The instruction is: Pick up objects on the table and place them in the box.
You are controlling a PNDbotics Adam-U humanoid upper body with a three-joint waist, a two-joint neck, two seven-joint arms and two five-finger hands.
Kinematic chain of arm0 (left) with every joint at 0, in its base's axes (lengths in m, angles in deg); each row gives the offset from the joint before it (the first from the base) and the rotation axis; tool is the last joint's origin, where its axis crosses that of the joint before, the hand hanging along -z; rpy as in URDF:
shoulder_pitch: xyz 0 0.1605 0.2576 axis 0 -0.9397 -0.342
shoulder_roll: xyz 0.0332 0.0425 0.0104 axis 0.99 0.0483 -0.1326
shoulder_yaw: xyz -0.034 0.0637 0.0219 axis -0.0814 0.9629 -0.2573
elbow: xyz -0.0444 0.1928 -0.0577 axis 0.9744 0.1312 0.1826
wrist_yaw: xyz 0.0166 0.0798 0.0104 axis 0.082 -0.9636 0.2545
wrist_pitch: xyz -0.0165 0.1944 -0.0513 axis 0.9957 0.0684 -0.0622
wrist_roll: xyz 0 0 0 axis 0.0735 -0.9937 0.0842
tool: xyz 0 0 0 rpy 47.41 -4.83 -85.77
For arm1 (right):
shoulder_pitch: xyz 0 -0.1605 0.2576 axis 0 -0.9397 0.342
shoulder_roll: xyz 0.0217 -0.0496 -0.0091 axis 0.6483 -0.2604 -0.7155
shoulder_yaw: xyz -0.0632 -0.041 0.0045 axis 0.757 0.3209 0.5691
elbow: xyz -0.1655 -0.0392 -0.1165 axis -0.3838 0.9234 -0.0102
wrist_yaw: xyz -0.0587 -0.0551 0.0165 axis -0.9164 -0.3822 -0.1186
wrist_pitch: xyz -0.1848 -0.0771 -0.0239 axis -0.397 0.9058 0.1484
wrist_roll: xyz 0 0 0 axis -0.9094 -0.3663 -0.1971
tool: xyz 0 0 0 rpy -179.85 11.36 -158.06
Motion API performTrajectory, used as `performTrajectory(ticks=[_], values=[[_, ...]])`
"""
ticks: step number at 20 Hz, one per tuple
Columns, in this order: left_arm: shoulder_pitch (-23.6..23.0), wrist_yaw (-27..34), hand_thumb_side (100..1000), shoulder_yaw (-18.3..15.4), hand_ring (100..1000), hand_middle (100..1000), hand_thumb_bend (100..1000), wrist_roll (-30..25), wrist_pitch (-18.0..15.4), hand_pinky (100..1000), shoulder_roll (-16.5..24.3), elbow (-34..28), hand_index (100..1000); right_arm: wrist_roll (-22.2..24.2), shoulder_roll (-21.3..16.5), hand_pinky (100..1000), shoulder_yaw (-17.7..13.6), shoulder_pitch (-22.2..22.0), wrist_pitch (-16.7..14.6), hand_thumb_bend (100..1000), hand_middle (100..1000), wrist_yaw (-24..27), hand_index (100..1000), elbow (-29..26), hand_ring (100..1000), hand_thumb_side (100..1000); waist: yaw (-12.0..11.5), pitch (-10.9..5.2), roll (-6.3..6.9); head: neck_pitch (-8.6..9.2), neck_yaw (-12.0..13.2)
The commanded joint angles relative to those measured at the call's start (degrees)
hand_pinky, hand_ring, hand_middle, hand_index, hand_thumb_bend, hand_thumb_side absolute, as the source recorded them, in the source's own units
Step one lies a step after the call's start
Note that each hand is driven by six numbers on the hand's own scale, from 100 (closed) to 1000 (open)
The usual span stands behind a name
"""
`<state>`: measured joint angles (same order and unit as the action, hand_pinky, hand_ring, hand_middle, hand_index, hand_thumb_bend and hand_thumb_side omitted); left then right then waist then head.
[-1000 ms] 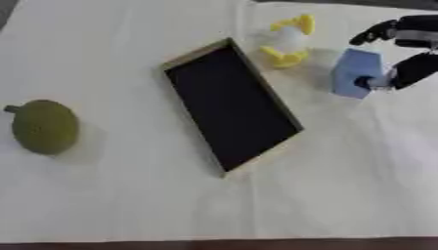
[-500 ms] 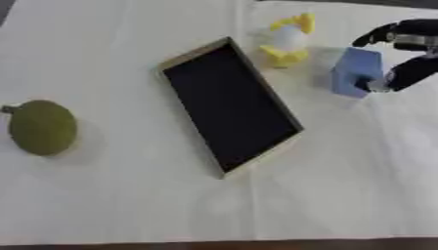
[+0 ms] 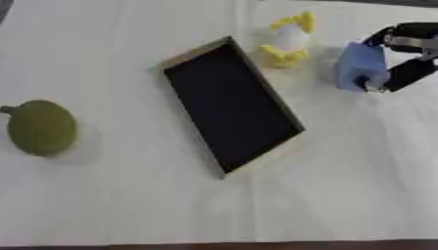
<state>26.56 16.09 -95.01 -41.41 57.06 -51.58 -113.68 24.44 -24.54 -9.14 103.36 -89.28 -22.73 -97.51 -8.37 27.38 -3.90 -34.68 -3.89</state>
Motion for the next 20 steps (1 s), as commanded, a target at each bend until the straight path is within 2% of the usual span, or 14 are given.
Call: performTrajectory(ticks=[1,6,11,16,20], values=[[0.47,0.51,608,-0.3,871,670,100,-0.35,0.04,939,1.09,-1.08,866,-1.38,-1.82,885,-1.48,0.67,1.16,100,621,2.75,746,-2.0,880,382,0.06,-1.24,0.34,0.17,-0.01],[0.46,0.61,609,-0.27,871,671,100,-0.37,0.16,939,1.13,-1.08,867,-2.43,-3.2,879,-2.69,0.07,2.65,100,619,5.99,745,-7.64,868,350,0.16,-1.62,0.22,0.03,0.06],[0.52,0.61,610,-0.16,871,672,100,-0.28,0.22,938,1.23,-1.08,867,-0.36,-4.08,880,-2.89,0.9,3.17,100,640,8.74,762,-16.29,865,322,0.2,-2.24,0.01,-0.07,-0.05],[0.6,0.68,612,0.0,871,673,100,-0.31,0.33,938,1.24,-1.08,867,3.0,-3.99,874,-0.92,2.04,4.08,100,644,11.82,765,-24.61,856,317,-0.04,-2.76,-0.31,-0.05,-0.11],[0.81,0.81,613,0.15,871,674,100,-0.33,0.35,937,1.21,-1.08,867,5.64,-2.8,862,1.54,3.66,5.08,100,643,13.09,763,-28.52,834,320,-0.31,-3.04,-0.53,0.02,0.01]])
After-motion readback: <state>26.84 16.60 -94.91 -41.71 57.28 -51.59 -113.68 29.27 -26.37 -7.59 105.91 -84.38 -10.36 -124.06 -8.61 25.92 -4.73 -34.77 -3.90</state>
